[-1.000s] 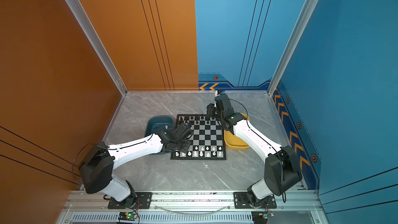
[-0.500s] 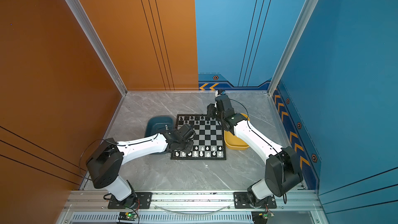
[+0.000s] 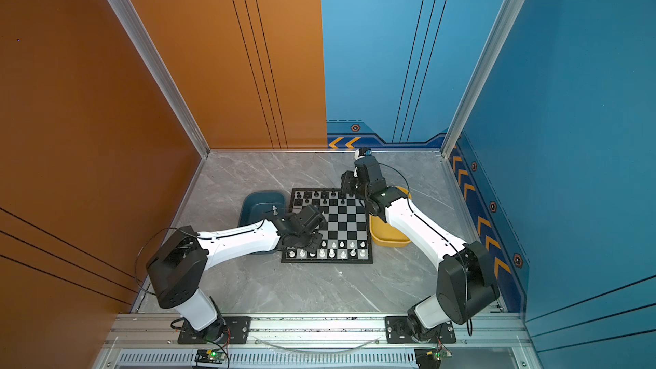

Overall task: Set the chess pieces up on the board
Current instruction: 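Lower the white pawn onto the empty pawn-row square and open the left gripper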

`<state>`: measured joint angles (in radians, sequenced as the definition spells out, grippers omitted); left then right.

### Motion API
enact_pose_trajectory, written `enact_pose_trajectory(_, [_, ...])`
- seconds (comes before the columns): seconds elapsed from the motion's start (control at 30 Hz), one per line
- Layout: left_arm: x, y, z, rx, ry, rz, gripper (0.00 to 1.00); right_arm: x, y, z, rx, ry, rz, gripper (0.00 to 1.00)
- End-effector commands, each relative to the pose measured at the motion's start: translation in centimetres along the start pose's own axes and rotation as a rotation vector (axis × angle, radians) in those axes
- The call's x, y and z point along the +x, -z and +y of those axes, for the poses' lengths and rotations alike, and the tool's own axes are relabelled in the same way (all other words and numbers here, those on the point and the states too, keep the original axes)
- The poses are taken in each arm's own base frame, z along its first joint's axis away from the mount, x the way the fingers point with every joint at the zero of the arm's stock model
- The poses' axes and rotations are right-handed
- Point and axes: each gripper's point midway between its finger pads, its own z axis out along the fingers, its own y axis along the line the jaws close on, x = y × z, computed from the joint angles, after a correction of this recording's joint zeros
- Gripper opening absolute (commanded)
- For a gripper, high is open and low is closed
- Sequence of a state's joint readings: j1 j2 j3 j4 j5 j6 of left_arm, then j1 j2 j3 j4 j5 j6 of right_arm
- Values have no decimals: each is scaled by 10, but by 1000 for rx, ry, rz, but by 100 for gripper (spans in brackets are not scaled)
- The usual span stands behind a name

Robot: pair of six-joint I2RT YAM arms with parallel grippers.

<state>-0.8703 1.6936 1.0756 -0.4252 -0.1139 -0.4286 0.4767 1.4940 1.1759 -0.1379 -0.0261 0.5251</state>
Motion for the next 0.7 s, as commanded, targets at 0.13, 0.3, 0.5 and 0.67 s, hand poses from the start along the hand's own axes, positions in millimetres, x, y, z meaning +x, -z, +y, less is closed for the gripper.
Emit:
enact_pose_trajectory(0.13, [2, -5, -6, 10, 3, 19, 1, -3, 7, -1, -1, -11, -17, 30])
enact_pose_trajectory(0.3, [4, -7, -6, 1, 0, 28, 3, -4, 7, -1, -1, -11, -17, 30])
enact_pose_trajectory(0.5, [5, -8, -8, 0, -11, 37, 11, -4, 7, 0, -4, -10, -20, 30])
enact_pose_trajectory(0.67, [6, -9, -9, -3, -16, 44, 13, -2, 6, -1, -1, -11, -15, 30])
